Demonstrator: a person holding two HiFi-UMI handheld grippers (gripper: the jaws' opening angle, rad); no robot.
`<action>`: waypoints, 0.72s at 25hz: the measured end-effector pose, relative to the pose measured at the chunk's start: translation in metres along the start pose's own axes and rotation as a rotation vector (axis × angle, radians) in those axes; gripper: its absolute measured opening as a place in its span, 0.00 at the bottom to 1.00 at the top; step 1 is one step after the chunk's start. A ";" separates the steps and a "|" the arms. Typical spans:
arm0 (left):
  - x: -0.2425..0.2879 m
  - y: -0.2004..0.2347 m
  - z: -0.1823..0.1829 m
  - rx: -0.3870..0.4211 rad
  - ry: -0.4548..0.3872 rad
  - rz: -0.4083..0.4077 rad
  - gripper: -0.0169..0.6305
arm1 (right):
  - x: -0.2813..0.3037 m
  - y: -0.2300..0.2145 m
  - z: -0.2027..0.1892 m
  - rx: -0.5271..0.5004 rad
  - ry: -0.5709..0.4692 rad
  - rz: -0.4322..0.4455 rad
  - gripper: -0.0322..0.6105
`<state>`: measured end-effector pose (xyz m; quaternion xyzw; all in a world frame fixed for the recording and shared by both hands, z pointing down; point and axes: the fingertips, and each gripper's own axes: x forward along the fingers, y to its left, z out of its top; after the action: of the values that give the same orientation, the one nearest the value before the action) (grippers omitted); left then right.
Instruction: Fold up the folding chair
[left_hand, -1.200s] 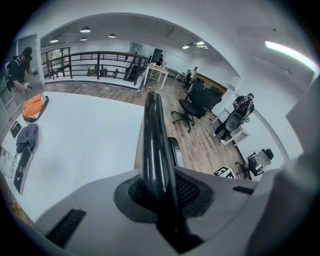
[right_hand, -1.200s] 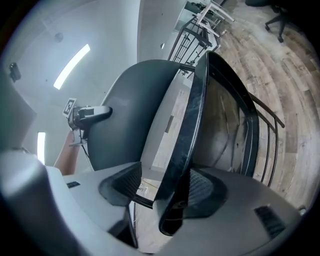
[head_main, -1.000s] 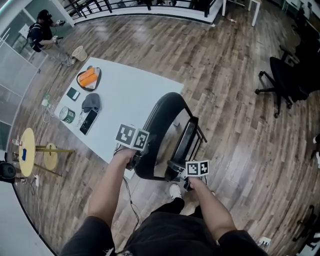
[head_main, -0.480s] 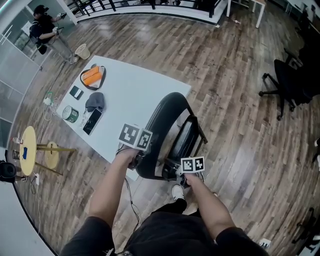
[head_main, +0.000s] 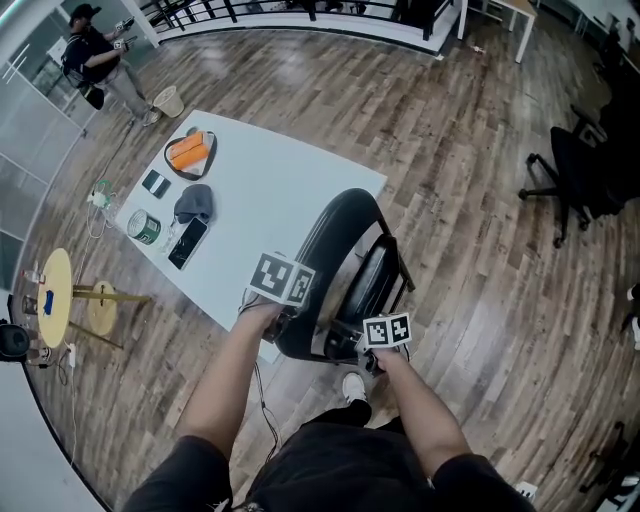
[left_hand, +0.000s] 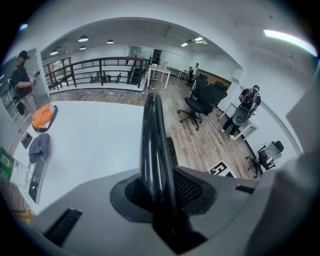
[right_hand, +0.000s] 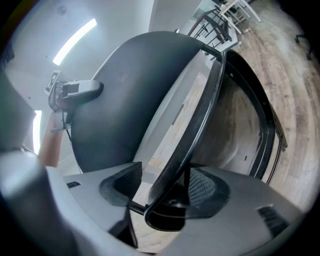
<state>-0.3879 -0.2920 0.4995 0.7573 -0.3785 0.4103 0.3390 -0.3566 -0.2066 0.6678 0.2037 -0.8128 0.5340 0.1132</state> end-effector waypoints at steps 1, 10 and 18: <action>-0.002 0.002 0.000 0.018 -0.003 0.028 0.20 | -0.003 -0.002 0.003 -0.018 -0.006 -0.023 0.45; -0.081 0.003 0.016 0.145 -0.193 0.306 0.35 | -0.082 0.000 0.026 -0.158 -0.176 -0.212 0.48; -0.135 -0.102 0.040 0.146 -0.612 0.370 0.05 | -0.213 0.078 0.048 -0.502 -0.382 -0.281 0.42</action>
<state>-0.3375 -0.2361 0.3425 0.7859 -0.5626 0.2452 0.0753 -0.2004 -0.1781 0.4986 0.3759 -0.8893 0.2486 0.0780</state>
